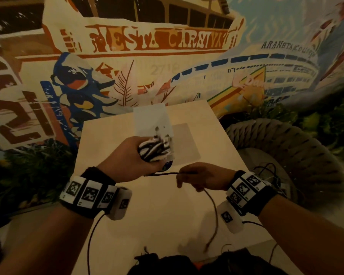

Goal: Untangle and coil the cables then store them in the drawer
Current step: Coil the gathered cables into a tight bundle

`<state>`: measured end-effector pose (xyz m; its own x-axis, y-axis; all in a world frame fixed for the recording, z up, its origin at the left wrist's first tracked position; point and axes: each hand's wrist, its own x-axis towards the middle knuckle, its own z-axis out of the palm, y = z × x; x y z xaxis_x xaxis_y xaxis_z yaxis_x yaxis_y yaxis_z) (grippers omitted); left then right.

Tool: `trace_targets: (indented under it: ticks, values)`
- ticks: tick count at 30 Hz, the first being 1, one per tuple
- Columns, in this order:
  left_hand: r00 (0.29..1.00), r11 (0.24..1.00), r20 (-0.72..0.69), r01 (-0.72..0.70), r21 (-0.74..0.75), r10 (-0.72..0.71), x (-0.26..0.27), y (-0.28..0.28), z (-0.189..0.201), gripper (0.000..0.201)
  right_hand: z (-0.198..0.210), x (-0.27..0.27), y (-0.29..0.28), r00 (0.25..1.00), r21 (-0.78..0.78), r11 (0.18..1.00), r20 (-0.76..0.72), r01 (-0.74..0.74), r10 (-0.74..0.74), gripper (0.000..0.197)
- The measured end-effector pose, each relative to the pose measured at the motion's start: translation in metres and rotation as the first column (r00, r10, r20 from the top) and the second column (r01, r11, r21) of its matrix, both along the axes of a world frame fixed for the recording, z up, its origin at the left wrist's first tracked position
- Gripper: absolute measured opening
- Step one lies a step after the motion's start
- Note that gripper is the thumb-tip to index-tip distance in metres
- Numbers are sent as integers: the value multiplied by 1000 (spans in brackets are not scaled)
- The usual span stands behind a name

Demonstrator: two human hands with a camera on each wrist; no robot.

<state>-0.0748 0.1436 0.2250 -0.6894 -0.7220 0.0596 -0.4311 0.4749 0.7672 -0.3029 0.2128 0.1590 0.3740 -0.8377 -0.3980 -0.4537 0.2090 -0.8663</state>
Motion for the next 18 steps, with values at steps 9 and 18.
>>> trace_targets:
  ticks: [9,18]
  values:
    - [767,966,639,207,-157,-61,-22,4,-46,27,10,6,-1,976,81,978,83,193,-200,37]
    - [569,936,822,301,-182,-23,-33,14,-63,21,18,9,-13,920,-52,986,-373,-156,125,55]
